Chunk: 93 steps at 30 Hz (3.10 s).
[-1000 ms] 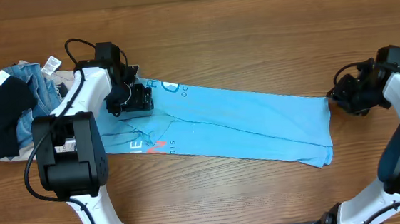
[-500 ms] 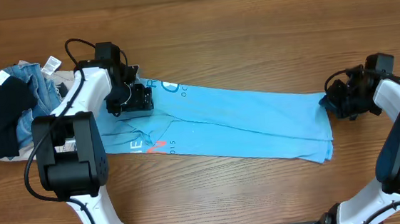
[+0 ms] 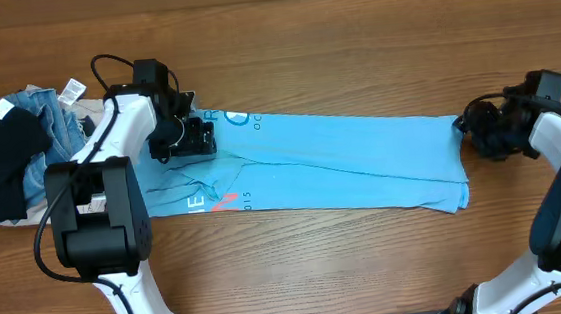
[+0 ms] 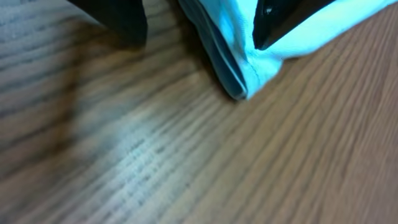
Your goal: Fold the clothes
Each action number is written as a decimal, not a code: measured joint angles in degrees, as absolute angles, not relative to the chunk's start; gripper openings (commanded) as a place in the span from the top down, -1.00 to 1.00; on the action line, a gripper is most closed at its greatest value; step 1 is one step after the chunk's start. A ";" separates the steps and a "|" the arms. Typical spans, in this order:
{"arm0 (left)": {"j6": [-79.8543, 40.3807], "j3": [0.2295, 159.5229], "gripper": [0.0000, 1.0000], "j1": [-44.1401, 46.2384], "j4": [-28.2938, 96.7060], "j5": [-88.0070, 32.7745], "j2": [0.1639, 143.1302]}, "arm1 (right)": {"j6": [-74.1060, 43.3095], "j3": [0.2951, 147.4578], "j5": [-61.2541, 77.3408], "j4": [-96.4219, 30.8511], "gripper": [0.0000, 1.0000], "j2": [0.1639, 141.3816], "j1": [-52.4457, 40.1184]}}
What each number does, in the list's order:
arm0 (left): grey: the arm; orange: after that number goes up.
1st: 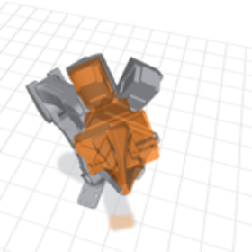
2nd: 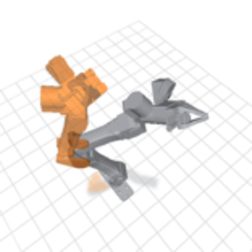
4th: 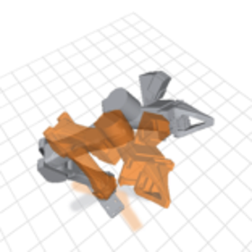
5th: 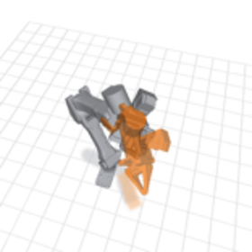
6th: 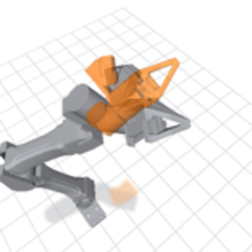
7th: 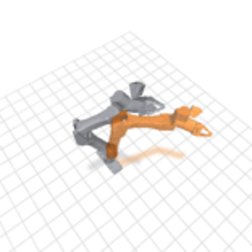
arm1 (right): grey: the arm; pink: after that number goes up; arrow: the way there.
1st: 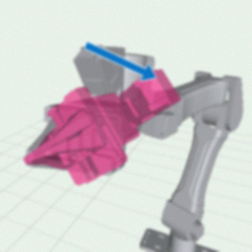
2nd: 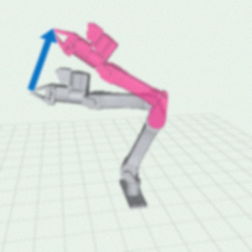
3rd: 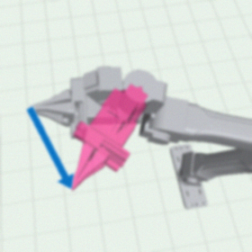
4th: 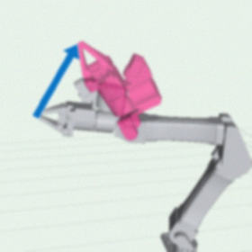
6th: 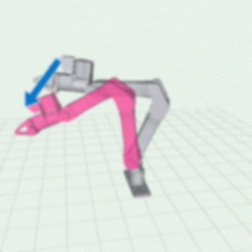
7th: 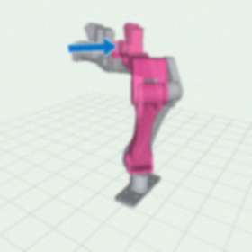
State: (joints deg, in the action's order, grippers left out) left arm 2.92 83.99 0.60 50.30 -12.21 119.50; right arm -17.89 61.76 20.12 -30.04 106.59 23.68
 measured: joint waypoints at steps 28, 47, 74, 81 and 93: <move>0.95 153.47 -0.88 -0.14 96.53 -13.06 115.74 | 6.68 58.76 31.11 -44.51 -0.20 105.25 22.76; 0.93 154.15 -1.00 -0.14 96.68 -13.02 101.34 | 2.61 66.22 30.24 -55.02 0.93 106.72 29.10; 0.93 154.15 -1.00 -0.14 96.73 -13.04 101.34 | -10.44 85.62 20.51 -63.81 0.92 106.83 -5.74; 0.93 154.15 -1.00 -0.14 96.73 -13.04 101.34 | -19.18 85.27 20.23 -54.26 0.92 106.91 -18.20; 0.93 154.15 -1.00 -0.14 96.71 -13.04 101.34 | -25.50 84.75 27.07 -44.86 0.45 109.84 -25.87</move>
